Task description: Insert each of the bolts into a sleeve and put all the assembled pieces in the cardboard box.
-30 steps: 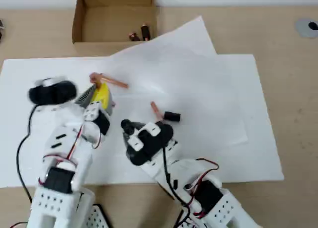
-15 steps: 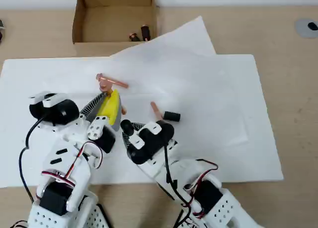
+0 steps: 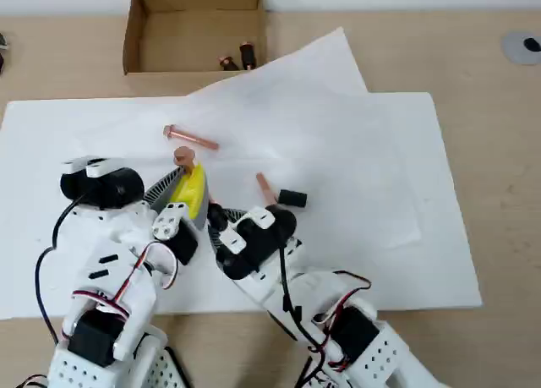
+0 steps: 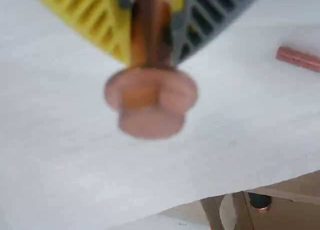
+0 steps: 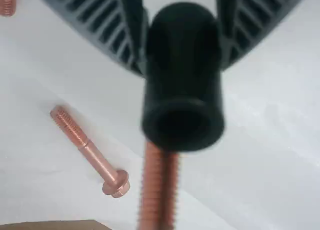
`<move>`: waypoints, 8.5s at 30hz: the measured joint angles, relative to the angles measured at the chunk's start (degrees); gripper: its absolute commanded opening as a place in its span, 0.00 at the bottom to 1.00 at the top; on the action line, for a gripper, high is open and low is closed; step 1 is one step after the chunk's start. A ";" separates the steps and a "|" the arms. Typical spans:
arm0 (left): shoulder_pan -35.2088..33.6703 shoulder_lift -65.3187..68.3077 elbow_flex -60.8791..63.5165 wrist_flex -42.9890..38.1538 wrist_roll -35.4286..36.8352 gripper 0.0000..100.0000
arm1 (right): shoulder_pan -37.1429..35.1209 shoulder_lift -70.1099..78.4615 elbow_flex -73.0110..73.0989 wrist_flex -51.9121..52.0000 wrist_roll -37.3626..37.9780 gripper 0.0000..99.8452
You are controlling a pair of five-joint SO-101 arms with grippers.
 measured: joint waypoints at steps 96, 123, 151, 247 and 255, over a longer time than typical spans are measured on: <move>4.22 2.20 -9.41 5.89 -2.99 0.01 | 0.00 0.53 0.00 0.88 0.00 0.01; 1.14 -1.85 -6.77 11.25 -3.60 0.01 | 0.00 0.53 0.00 0.88 0.00 0.01; 10.64 -2.11 -24.44 16.62 -2.90 0.01 | 1.41 0.53 0.00 0.88 0.00 0.01; 7.21 -2.11 8.97 -27.52 -6.77 0.01 | 4.75 0.53 0.00 -7.65 -4.57 0.01; 7.12 -2.37 8.18 -22.33 -6.77 0.01 | 4.57 0.62 0.00 -7.56 -4.31 0.01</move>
